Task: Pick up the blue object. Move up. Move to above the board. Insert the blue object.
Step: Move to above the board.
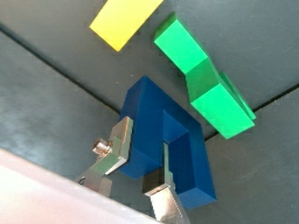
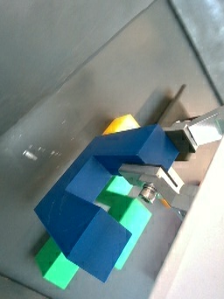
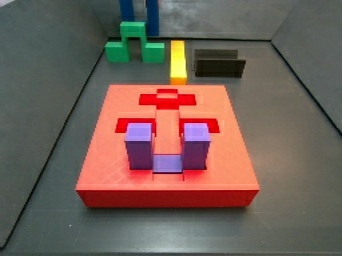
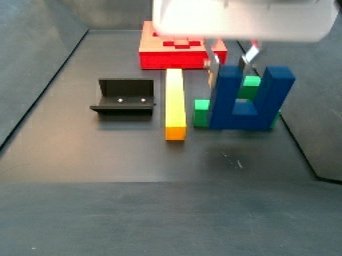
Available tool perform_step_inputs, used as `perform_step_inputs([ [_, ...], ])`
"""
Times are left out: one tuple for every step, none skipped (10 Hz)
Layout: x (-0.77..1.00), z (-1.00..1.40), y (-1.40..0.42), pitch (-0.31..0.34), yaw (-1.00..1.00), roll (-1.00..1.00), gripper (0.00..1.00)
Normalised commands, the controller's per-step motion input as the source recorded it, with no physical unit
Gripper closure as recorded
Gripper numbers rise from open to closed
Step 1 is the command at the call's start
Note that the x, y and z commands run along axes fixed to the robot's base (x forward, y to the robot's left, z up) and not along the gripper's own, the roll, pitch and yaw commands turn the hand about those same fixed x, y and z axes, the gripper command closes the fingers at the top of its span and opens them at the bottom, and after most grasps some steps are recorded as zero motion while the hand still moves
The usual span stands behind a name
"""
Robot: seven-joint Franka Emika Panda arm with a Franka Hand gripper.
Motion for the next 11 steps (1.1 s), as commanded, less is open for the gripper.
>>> perform_step_inputs([
  [-0.02, 1.40, 0.00, 0.025, 0.01, -0.03, 1.00],
  [-0.04, 1.40, 0.00, 0.043, 0.01, -0.01, 1.00],
  [0.00, 1.40, -0.01, 0.024, 0.01, 0.02, 1.00],
  [0.04, 0.97, 0.00, 0.051, 0.00, 0.00, 1.00],
  [0.04, 0.61, 0.01, 0.080, 0.00, 0.00, 1.00],
  [0.04, 0.35, 0.00, 0.071, 0.00, 0.01, 1.00],
  [0.15, 0.16, -1.40, 0.363, -0.05, -0.11, 1.00],
  [0.15, 0.14, -1.40, 0.344, -0.05, -0.11, 1.00],
  [0.15, 0.14, -1.40, 0.233, -0.02, -0.04, 1.00],
  [0.16, 0.15, -1.40, 0.181, 0.00, -0.06, 1.00],
  [0.16, 0.15, -1.40, 0.131, 0.00, -0.04, 1.00],
])
